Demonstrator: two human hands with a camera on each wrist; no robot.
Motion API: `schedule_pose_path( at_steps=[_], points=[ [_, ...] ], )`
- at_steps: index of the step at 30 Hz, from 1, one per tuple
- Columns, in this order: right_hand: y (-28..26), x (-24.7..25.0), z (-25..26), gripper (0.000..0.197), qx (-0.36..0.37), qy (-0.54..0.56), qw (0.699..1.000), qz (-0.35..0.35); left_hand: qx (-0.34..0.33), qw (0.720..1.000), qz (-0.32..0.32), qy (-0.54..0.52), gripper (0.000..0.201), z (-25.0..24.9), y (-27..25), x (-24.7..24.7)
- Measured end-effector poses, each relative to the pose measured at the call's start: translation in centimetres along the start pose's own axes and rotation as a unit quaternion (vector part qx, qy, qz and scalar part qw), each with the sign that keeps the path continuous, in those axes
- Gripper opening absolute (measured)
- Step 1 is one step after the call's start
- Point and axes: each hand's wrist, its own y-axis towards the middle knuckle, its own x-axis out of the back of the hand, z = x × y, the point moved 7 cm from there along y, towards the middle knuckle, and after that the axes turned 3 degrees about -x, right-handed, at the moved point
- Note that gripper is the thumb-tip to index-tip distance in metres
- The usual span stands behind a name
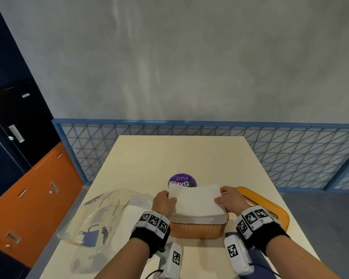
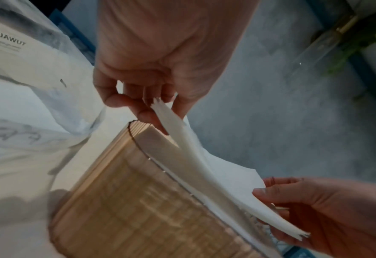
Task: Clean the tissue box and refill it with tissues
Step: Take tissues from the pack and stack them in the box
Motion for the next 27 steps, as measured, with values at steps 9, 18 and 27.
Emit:
schedule_pose_path(
  at_steps=[9, 18, 27],
  points=[
    [-0.4, -1.0, -0.6, 0.044, 0.042, -0.149, 0.986, -0.064, -0.009, 0.988, 0.023, 0.155, 0.026, 0.5, 0.1, -1.7],
    [-1.2, -1.5, -0.5, 0.058, 0.1, -0.208, 0.967, -0.103, -0.116, 0.946, -0.046, 0.298, 0.061, -0.7, -0.5, -1.6],
    [-2.4, -2.6, 0.6, 0.066, 0.217, -0.347, 0.895, -0.176, -0.321, 0.852, 0.087, 0.404, 0.041, -1.9, -1.8, -3.6]
  ],
)
